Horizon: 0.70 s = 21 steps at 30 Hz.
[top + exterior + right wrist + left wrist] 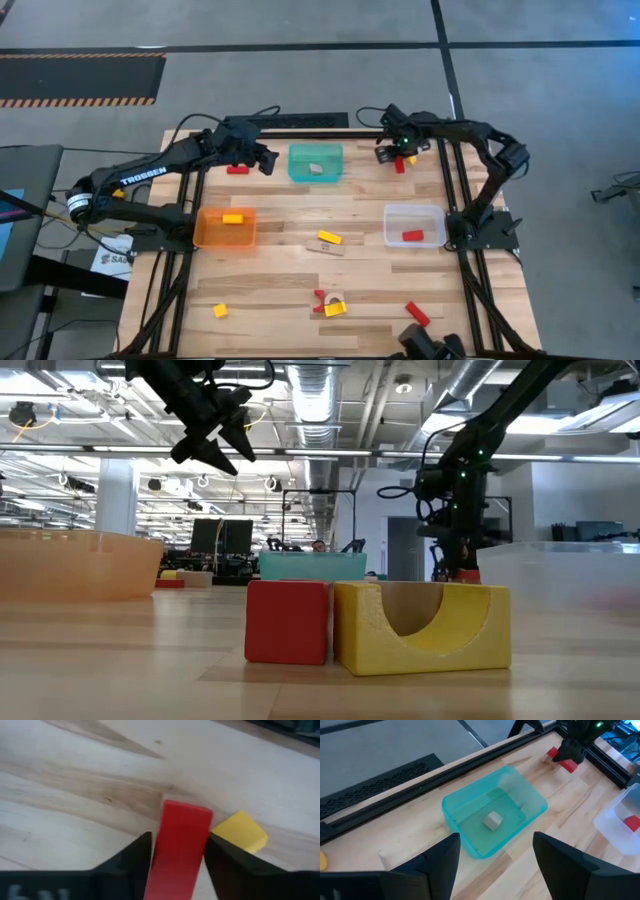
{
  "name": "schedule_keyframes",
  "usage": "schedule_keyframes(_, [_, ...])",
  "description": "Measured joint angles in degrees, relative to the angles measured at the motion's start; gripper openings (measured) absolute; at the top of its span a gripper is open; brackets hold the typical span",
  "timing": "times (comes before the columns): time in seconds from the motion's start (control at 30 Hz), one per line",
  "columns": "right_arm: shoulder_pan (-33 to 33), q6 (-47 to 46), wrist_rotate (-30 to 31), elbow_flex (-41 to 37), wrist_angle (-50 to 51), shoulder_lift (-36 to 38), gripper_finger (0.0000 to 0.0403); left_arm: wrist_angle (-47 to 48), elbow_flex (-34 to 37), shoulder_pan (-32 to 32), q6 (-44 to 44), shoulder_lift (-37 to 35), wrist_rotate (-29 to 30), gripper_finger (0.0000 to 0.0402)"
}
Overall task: Sort & place blocks by color
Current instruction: Put the red block into the white bin
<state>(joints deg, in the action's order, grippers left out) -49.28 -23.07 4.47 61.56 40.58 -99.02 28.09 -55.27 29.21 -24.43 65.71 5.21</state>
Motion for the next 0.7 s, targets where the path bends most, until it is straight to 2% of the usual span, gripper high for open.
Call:
schedule_keyframes(0.13, [-0.35, 0.38, 0.11, 0.00, 0.38, 1.07, 0.0113, 0.02, 0.00, 0.00, 0.00, 0.00, 0.09, 0.0237])
schedule_keyframes(0.17, [-0.39, 0.46, 0.11, 0.00, 0.60, 1.51, 0.0107, 0.02, 0.00, 0.00, 0.00, 0.00, 0.09, 0.0237])
schedule_keyframes(0.47, [2.22, 0.90, -1.32, 0.00, 4.01, 11.87, 0.0107, 0.35, 0.00, 0.00, 0.21, 0.00, 0.24, 0.0237])
schedule_keyframes(0.57, [6.16, 0.99, -3.77, 0.00, 6.11, 16.39, 0.0114, 2.09, 0.00, 0.00, 1.48, 0.00, 2.08, 0.0237])
schedule_keyframes(0.7, [15.28, 1.10, -4.39, 0.04, 9.77, 21.17, 0.0126, 7.38, 0.00, 0.34, 1.79, 0.00, 5.45, 0.0237])
